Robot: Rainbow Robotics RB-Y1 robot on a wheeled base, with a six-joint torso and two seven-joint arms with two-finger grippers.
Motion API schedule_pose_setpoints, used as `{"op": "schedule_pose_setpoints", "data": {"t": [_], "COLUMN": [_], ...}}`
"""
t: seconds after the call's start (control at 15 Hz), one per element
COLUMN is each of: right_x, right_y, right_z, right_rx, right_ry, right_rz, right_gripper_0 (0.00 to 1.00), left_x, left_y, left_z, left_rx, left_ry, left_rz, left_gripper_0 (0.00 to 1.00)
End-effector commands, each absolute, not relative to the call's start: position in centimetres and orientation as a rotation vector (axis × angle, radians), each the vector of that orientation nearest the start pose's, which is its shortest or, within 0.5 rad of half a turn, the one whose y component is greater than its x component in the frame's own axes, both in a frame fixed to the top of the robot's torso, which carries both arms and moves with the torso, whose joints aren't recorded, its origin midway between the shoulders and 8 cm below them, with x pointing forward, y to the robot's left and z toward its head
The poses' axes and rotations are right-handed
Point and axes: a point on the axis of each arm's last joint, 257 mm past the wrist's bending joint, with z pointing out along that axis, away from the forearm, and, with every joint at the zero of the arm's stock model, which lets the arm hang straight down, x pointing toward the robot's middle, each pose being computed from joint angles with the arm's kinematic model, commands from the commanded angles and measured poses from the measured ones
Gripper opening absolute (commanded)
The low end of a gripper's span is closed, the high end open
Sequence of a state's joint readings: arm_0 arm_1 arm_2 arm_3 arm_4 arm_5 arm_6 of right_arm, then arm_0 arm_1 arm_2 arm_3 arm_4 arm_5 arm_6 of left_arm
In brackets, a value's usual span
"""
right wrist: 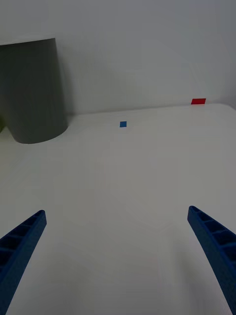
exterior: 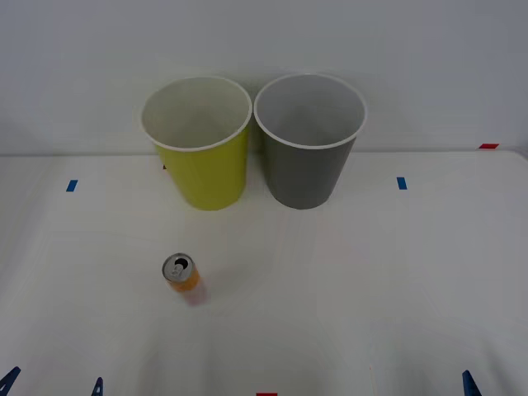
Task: Put cans in the gray bin and PET bottles in the light green bin.
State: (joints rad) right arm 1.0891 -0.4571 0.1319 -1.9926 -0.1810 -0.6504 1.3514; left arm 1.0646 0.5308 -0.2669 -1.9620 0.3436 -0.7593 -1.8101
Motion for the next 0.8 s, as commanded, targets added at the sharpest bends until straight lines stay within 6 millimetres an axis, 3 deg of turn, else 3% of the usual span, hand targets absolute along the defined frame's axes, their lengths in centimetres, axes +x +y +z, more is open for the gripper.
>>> {"op": "schedule_pose_setpoints", "data": {"t": [0.07, 0.8], "right_x": [20.48, 20.48], "right_y": [-31.25, -31.25], "right_z": [-25.44, -25.44], "right_rx": [0.036, 0.036], "right_ry": [1.62, 1.62], "right_rz": [0.088, 0.088], "right_gripper_0": [1.0, 1.0], "left_x": [19.78, 19.78], "left_y": [29.06, 29.06], "left_z": [-25.25, -25.25], "left_rx": [0.18, 0.18], "left_ry": [1.562, 1.562], "left_rz": [0.101, 0.101], "left_gripper_0": [1.0, 1.0]}}
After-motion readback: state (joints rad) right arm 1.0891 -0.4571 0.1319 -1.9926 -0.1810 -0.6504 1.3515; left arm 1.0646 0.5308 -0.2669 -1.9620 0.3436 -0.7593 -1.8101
